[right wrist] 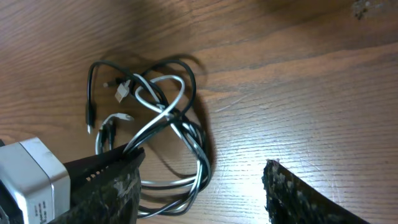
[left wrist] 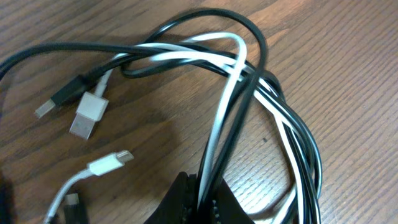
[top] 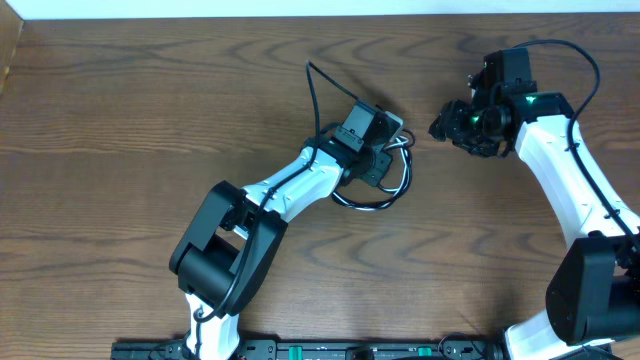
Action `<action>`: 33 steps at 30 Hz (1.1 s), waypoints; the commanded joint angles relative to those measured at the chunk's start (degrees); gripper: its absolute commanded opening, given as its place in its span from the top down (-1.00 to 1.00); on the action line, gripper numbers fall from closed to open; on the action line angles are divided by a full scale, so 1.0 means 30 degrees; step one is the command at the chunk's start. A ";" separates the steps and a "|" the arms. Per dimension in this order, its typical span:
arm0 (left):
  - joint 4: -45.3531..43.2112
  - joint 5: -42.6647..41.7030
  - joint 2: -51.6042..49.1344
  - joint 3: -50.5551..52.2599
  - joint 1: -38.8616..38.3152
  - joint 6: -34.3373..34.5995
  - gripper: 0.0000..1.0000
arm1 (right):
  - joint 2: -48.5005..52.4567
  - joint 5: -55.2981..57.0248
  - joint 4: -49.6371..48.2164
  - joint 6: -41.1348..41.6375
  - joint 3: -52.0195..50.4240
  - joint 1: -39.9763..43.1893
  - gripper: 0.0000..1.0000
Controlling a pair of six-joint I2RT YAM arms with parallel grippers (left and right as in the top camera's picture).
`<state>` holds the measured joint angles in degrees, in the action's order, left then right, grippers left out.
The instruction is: Untangle cables
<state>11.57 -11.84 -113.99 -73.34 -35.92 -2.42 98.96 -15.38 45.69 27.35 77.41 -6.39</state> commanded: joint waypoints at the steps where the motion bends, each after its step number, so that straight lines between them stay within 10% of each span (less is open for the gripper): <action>1: -0.0022 0.0182 0.0809 -0.0350 0.0204 -0.0102 0.85 | -0.0124 0.0095 -0.0015 -0.0291 -0.0066 -0.0233 -0.19; 10: 0.0415 0.0087 0.5122 -0.0350 0.0969 0.4211 0.85 | -0.0124 -0.1617 -0.0510 -0.2477 -0.0437 -0.1122 -0.15; 33: 0.1632 -0.0736 0.7198 -0.0350 0.0976 0.4605 0.85 | 0.0007 -0.4342 -0.2973 -0.3213 -0.0474 -0.2725 -0.29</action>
<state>16.93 -13.63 -93.71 -73.32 -33.06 10.74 98.96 -27.83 35.97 18.15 76.42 -13.93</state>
